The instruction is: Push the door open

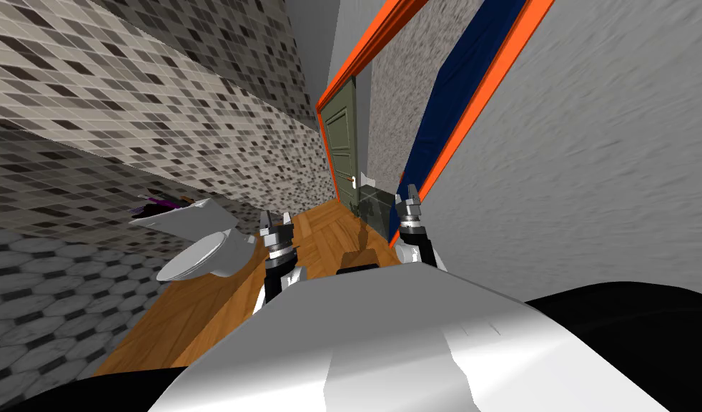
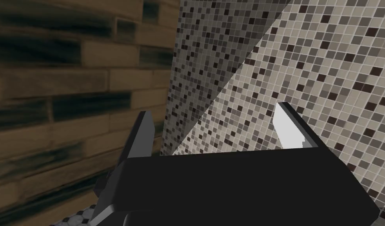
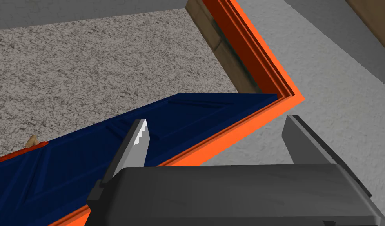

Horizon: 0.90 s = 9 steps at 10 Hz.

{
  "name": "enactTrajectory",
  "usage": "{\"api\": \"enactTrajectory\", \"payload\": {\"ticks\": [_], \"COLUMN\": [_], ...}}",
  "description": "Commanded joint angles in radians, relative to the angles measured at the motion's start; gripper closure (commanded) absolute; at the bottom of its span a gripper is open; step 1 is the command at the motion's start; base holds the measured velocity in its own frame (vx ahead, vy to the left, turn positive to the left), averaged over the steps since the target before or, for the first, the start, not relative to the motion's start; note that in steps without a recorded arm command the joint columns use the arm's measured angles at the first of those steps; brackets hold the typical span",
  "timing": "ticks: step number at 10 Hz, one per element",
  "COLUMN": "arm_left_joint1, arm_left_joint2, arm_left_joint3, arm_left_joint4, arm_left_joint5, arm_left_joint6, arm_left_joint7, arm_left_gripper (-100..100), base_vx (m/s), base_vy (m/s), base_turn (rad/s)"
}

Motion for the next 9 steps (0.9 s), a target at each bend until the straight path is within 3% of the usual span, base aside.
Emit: {"api": "enactTrajectory", "payload": {"ticks": [1, 9], "arm_left_joint1": [-0.019, -0.122], "arm_left_joint2": [0.009, 0.043], "arm_left_joint3": [-0.006, -0.038], "arm_left_joint4": [0.030, 0.186], "arm_left_joint5": [0.000, -0.002], "arm_left_joint6": [0.002, 0.013], "arm_left_joint7": [0.002, 0.012], "arm_left_gripper": [-100, -100], "base_vx": [0.088, 0.141], "base_vy": [-0.038, 0.059], "base_turn": [-0.051, -0.083]}}
